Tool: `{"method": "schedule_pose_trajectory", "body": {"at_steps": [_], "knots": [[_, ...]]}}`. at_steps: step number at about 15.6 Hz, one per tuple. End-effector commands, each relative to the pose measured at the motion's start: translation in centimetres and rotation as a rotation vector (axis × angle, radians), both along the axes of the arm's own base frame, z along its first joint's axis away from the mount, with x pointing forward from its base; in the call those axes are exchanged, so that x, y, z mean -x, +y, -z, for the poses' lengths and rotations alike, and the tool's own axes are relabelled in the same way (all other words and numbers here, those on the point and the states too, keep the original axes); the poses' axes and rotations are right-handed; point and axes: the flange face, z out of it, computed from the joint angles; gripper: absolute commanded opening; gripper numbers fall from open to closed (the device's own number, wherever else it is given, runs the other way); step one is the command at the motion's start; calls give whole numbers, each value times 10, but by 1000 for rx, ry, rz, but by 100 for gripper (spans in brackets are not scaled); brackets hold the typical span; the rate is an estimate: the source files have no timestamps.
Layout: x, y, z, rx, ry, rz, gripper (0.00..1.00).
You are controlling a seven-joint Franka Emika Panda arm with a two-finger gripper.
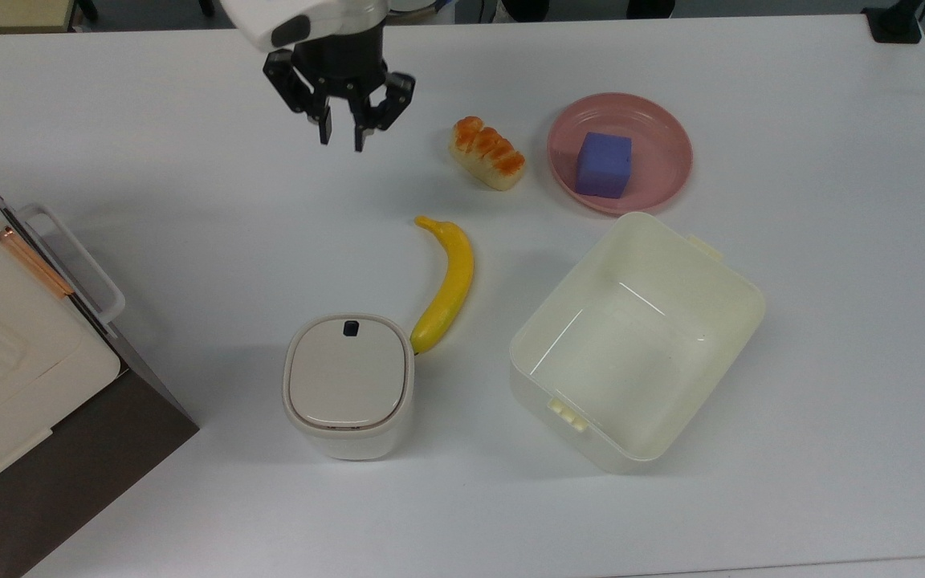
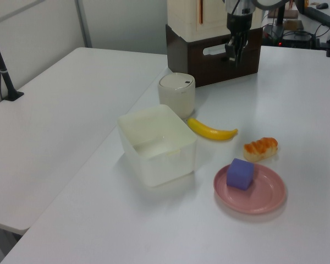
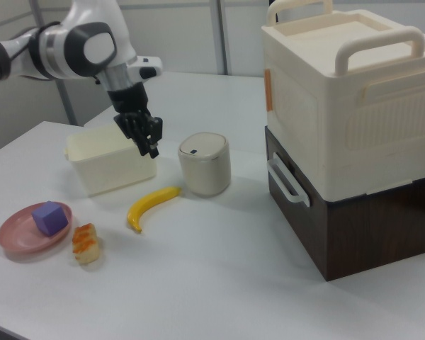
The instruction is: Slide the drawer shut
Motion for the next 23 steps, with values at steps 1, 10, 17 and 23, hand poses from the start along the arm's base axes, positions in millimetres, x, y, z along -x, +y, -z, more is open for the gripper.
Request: {"method": "schedule_pose_trajectory", "body": {"at_steps": [1,10,17,23], "knots": [[18,1,-13,-5,40,-74,75],[27,-1,-33,-62,42,-33,100],[29,-6,-57,-108,-1,-28,100],[30,-2,-56,-99,12,-39,100]]}}
